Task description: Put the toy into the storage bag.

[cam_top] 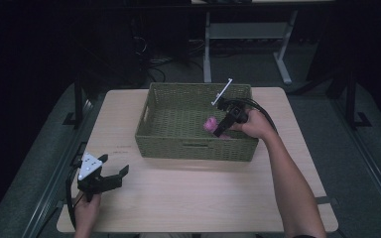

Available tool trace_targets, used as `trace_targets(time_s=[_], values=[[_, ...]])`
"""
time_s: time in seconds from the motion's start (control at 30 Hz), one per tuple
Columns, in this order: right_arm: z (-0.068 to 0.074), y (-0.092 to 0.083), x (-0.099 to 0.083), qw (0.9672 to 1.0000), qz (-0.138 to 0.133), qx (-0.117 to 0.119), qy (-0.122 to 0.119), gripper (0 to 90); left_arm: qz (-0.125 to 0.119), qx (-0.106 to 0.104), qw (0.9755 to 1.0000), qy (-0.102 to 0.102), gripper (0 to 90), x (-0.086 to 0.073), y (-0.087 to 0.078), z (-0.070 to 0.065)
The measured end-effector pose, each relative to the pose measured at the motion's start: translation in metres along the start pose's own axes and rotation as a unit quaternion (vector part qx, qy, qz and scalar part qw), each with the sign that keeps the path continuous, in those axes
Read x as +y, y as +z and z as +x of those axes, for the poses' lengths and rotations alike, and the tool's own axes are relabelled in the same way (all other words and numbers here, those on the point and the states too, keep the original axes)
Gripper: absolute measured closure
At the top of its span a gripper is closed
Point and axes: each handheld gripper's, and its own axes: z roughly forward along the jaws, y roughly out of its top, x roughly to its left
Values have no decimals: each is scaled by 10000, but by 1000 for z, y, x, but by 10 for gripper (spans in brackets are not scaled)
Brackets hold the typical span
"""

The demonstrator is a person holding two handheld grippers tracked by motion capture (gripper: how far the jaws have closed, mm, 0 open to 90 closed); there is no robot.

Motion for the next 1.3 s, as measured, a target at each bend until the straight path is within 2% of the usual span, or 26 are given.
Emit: trace_targets(time_s=[0.17,0.2,0.33,0.73,0.93,1.3], values=[[0,3,2,10000,71,-25,18,571,-14,10,10000,-13,133,0,-1,1],[0,5,2,9999,136,25,76,502,-13,9,10000,-10,133,0,-1,1],[1,4,3,9999,137,-23,82,493,-18,6,10000,-7,133,0,-1,1],[9,-12,-2,9999,-152,-57,10,471,-3,-11,10000,1,133,1,1,-1],[9,-13,-7,9998,-175,-75,86,444,-16,-22,10000,23,133,0,0,-2],[16,-30,-13,9991,-399,-153,49,419,-7,-25,10000,-1,133,1,1,-2]])
